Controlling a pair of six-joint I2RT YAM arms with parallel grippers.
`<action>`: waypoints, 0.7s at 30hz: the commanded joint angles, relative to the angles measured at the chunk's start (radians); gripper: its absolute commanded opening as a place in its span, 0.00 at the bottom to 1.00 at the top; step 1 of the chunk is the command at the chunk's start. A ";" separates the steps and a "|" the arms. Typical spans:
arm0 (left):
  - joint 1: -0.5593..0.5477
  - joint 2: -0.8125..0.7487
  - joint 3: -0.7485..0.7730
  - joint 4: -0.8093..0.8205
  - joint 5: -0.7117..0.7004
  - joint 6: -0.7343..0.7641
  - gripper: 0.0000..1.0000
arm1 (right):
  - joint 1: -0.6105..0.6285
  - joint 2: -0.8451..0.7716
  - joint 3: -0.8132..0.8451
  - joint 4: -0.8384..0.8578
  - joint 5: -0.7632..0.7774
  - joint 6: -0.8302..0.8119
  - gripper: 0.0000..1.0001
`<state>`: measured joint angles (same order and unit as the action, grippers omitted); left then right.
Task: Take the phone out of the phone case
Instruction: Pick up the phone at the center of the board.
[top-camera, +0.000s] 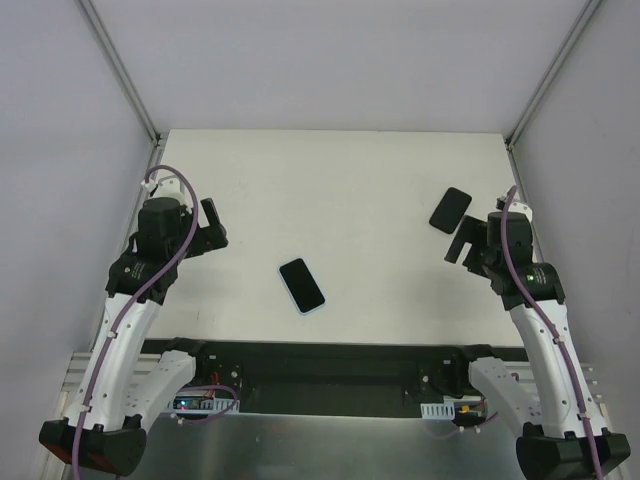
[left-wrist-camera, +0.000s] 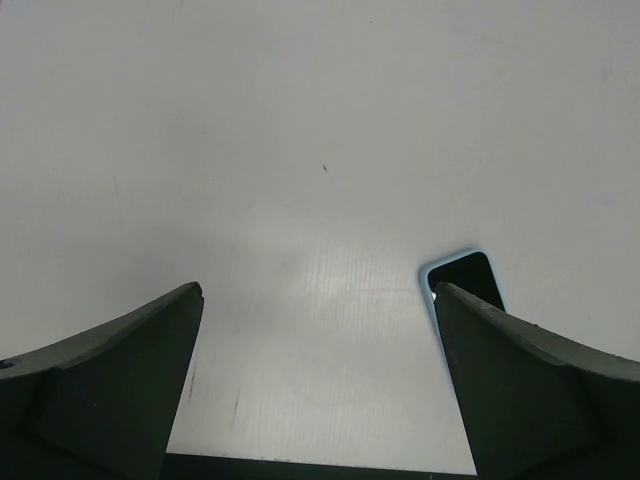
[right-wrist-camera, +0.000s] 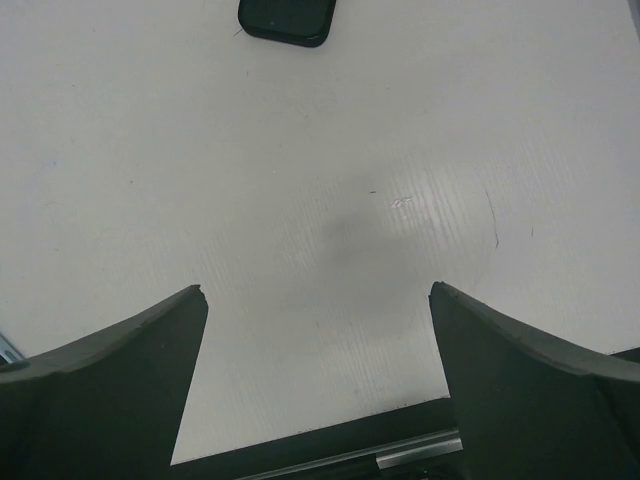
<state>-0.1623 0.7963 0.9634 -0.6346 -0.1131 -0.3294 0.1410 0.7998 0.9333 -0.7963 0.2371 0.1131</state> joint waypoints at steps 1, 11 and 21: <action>0.003 0.006 0.050 -0.014 -0.042 0.038 0.99 | -0.003 -0.005 0.015 0.042 -0.009 0.007 0.96; 0.003 0.053 0.051 -0.020 -0.013 0.007 0.99 | 0.014 0.056 0.007 0.078 -0.034 0.025 0.96; -0.002 0.220 0.032 -0.056 0.239 -0.092 0.99 | 0.324 0.488 0.180 0.089 -0.036 0.009 0.96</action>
<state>-0.1623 0.9527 0.9863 -0.6430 -0.0078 -0.3729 0.4126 1.1404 1.0321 -0.7006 0.2016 0.1146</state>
